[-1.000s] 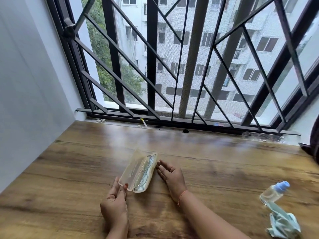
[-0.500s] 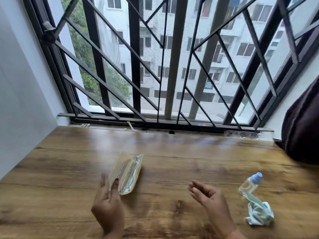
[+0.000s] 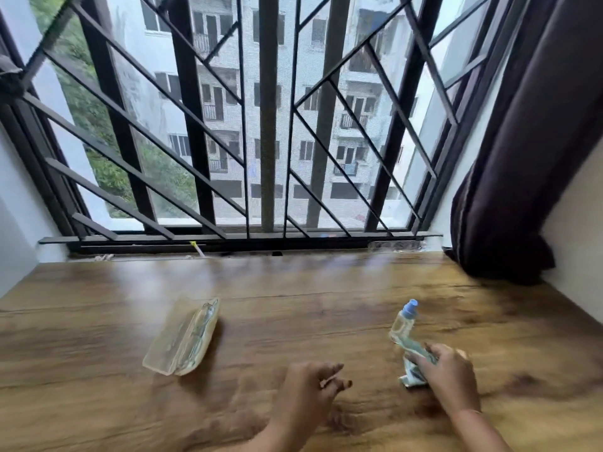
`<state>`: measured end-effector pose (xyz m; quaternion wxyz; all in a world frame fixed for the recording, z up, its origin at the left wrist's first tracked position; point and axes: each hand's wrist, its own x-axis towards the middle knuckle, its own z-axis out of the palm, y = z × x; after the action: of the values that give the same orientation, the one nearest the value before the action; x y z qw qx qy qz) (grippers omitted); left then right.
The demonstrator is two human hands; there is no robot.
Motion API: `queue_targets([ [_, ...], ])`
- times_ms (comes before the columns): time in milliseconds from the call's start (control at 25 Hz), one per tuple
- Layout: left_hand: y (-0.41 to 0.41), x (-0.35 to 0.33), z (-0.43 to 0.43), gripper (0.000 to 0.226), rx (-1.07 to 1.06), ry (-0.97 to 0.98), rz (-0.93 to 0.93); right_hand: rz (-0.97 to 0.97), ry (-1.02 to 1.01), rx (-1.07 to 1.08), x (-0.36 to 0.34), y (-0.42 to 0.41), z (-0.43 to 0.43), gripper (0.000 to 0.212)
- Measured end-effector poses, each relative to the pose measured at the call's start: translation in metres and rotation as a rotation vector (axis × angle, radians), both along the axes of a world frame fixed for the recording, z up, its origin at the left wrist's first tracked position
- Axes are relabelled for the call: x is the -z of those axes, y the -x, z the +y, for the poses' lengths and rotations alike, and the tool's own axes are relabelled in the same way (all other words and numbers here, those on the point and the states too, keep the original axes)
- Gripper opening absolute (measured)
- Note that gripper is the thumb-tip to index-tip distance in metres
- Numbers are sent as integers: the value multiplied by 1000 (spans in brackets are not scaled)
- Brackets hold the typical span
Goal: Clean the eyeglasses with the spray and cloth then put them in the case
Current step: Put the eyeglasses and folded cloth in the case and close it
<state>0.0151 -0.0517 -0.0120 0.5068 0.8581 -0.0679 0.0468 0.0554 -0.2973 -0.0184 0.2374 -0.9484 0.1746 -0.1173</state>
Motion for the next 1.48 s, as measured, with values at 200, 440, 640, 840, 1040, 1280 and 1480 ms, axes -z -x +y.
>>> queue_targets([
  [200, 4, -2, 7, 30, -9, 78, 181, -3, -258, -25, -16, 5, 16, 10],
  [440, -35, -95, 10, 36, -42, 392, 75, -124, -1285, -354, -127, -23, 79, 11],
  [640, -58, -178, 17, 15, 15, 630, -94, -200, -1354, -576, -197, -33, 119, 9],
  [840, -66, -217, 37, 31, -202, 384, -398, -327, -1283, -519, -227, -39, 130, 7],
  [1040, -75, -234, 51, 30, -230, 408, -460, -310, -1322, -495, -236, -42, 126, 14],
  [1280, -76, -236, 51, 25, -284, 220, -682, -335, -1470, -446, -233, -40, 120, 13],
  [1480, -80, -223, 44, 31, -291, 509, -562, -2, -1698, -549, -222, -36, 120, 28],
])
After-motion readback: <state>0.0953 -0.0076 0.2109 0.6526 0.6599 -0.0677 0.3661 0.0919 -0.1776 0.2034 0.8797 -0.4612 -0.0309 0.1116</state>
